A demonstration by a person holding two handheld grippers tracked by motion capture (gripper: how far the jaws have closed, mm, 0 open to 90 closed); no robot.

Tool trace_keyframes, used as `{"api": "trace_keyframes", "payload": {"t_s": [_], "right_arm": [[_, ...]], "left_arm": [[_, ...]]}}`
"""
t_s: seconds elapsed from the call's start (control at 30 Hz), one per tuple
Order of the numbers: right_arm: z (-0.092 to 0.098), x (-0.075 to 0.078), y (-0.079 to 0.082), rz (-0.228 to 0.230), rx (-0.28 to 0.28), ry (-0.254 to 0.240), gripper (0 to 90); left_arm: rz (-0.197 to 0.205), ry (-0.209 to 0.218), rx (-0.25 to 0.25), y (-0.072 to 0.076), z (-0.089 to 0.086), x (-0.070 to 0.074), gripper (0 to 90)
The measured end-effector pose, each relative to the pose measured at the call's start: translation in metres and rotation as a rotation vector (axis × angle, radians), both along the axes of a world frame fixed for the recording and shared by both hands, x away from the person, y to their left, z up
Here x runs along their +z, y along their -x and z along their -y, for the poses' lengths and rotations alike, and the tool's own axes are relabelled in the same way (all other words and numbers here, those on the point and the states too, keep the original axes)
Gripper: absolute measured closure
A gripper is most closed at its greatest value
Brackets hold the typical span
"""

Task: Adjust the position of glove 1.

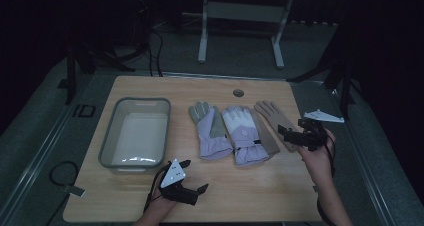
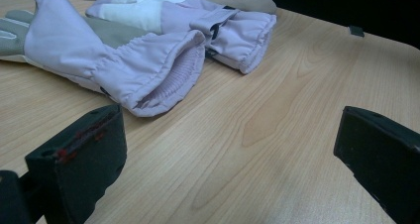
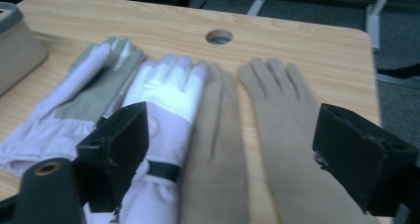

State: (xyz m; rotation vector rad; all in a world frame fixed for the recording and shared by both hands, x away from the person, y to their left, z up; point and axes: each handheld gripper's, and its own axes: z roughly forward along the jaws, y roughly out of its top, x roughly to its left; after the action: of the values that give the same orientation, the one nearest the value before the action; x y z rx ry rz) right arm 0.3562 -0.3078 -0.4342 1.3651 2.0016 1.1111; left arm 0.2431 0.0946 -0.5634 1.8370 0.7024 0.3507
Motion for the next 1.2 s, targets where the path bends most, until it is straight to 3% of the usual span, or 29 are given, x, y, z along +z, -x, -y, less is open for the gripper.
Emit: {"api": "trace_keyframes", "payload": {"t_s": [0.5,1.07,1.2], "right_arm": [[-0.06,0.007,-0.026,-0.007,0.136,0.02,23.0],[-0.134,-0.006,-0.049,-0.06,0.262,0.065,25.7],[-0.159,-0.019,-0.055,-0.089,0.305,0.132,32.5]], "left_arm": [[-0.01,0.006,-0.011,-0.001,-0.001,0.0,0.0],[-0.013,0.013,-0.017,-0.001,-0.002,0.0,0.0],[-0.015,0.018,-0.019,-0.001,-0.002,0.0,0.0]]}}
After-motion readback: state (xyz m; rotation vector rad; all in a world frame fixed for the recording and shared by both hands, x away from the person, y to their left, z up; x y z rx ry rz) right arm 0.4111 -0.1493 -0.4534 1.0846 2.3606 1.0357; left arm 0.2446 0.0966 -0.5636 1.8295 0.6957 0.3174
